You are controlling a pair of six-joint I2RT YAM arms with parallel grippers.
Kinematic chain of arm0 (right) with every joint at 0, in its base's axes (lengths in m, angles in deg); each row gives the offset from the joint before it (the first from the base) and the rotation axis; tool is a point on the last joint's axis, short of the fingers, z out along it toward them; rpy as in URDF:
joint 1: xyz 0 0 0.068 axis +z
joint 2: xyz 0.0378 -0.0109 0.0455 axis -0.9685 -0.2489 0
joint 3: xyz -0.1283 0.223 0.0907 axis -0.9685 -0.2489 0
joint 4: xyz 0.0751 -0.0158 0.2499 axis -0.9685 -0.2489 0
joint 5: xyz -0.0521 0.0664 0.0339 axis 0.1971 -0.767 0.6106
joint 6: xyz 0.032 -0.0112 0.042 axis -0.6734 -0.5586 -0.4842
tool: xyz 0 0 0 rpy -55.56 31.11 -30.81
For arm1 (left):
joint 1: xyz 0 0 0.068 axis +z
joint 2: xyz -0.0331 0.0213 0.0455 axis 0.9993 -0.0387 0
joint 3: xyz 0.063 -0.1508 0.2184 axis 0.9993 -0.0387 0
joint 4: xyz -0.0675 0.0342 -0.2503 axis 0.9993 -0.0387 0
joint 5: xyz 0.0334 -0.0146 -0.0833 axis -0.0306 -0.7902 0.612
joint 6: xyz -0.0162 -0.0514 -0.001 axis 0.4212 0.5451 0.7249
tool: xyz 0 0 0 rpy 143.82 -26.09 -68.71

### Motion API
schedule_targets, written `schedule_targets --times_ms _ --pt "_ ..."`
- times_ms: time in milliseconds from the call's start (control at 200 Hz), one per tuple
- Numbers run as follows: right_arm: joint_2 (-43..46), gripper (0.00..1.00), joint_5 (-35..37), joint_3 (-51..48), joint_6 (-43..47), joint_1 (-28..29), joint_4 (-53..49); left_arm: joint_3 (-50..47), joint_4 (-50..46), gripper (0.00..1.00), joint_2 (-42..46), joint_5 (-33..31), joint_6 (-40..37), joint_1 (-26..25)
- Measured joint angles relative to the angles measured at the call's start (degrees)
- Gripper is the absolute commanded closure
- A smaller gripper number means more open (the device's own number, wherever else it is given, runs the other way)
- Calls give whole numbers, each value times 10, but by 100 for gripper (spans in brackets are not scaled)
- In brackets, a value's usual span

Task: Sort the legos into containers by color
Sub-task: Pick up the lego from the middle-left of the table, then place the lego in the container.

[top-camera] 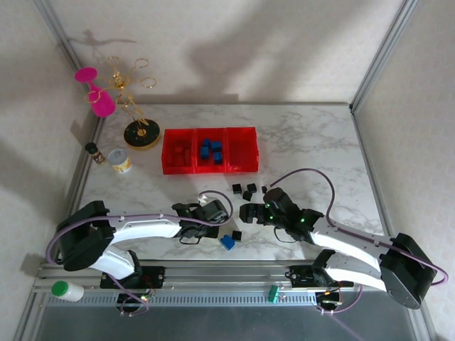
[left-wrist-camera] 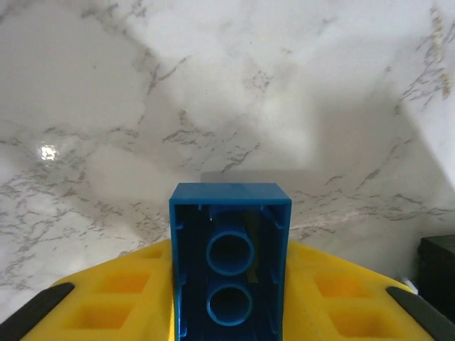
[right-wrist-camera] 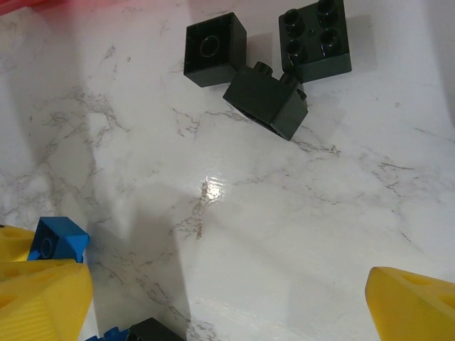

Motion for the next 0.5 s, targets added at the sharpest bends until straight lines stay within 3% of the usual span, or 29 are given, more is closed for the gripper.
schedule_targets --times_ms 235,501 --pt "15 1 0 2 -4 0 0 21 -9 74 37 -13 -3 12" --pt "17 1 0 26 -15 -3 1 93 -14 76 45 -25 -47 90"
